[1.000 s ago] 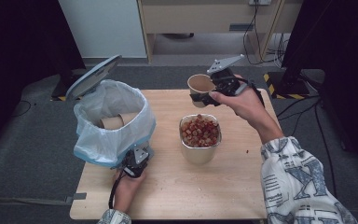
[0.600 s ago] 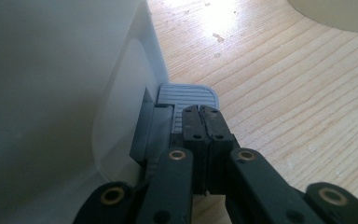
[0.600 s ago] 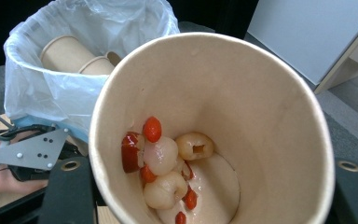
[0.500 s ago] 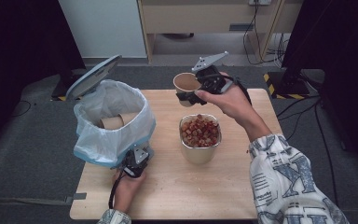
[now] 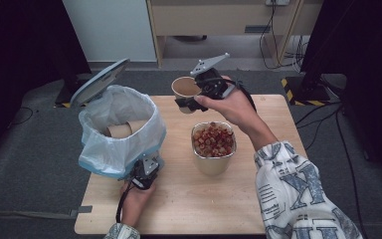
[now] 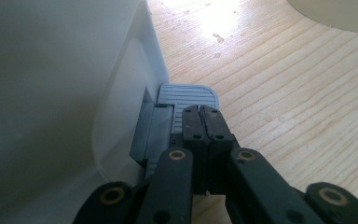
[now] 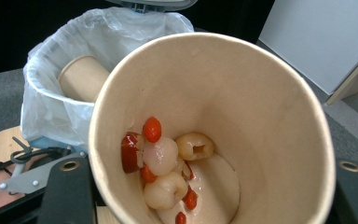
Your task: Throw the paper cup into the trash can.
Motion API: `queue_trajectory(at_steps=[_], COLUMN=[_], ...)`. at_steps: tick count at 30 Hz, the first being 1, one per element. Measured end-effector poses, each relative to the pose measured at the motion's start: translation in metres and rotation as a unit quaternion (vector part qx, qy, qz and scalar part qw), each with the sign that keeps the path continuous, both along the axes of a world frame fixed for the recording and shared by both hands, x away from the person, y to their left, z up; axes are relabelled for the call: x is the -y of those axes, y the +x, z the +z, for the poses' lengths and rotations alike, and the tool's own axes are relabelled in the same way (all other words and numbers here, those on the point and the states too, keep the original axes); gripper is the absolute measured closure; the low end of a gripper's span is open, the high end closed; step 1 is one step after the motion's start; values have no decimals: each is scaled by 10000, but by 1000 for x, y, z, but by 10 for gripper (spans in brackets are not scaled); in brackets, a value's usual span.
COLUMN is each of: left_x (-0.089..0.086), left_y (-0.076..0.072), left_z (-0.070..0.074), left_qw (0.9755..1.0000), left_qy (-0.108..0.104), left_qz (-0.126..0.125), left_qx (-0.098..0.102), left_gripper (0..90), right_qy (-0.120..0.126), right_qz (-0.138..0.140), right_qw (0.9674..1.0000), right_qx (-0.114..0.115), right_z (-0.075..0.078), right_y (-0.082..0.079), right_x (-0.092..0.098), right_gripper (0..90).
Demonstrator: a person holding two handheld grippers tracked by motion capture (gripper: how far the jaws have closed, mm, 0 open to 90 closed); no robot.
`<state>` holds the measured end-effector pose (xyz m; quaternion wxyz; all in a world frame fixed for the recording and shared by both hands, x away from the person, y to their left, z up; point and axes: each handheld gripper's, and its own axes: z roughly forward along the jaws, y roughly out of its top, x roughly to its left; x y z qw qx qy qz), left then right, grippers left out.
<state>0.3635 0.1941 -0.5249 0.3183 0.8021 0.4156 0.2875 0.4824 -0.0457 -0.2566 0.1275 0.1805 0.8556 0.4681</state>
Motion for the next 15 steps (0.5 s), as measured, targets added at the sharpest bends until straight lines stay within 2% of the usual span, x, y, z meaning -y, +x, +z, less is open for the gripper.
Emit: queue_trajectory(at_steps=[15], left_x=[0], left_y=[0], left_z=[0], left_qw=[10000], left_qy=[9], left_qz=[0], left_qx=[8], left_gripper=[884], right_qy=[17], right_qz=[64], right_qw=[10000], right_qx=[-23], right_z=[4], right_y=[-1], right_x=[-26], right_gripper=[329])
